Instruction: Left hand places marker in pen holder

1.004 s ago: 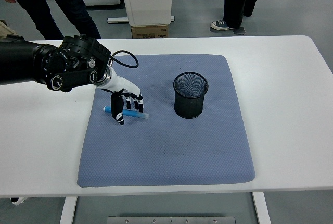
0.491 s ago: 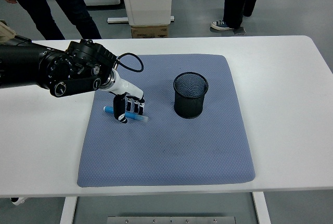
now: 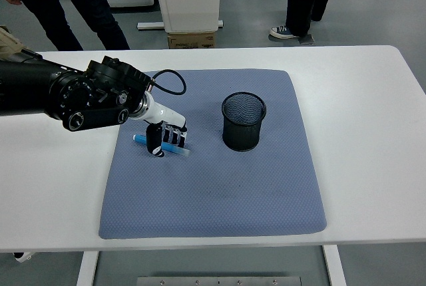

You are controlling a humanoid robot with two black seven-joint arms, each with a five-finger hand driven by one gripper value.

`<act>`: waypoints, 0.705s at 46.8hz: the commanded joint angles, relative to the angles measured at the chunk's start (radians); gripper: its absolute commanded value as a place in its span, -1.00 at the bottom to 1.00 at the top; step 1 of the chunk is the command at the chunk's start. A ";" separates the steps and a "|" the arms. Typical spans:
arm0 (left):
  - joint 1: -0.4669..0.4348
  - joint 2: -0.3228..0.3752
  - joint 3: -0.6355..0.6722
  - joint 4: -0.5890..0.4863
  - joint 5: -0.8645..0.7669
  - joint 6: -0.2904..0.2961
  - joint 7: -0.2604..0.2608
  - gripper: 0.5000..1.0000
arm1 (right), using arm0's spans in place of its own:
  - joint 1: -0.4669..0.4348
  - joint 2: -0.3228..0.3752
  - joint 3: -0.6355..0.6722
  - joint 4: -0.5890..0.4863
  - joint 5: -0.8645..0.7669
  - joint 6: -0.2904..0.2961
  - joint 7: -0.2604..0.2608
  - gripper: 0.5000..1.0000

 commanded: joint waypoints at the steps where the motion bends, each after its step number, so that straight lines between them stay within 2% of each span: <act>1: 0.001 -0.003 0.003 -0.003 0.000 0.004 -0.001 -0.37 | 0.000 0.000 0.000 0.000 0.000 0.000 0.000 1.00; 4: 0.001 -0.001 0.004 -0.006 0.000 0.005 -0.001 -0.49 | 0.000 0.000 0.000 0.000 0.000 0.000 0.000 1.00; 16: 0.001 -0.003 0.009 -0.006 0.003 0.004 -0.001 -0.71 | -0.001 0.000 0.000 0.000 0.000 0.000 0.000 1.00; 33: 0.004 -0.001 0.024 -0.006 0.003 0.004 -0.001 -0.78 | -0.001 0.000 0.000 0.000 0.000 0.000 0.000 1.00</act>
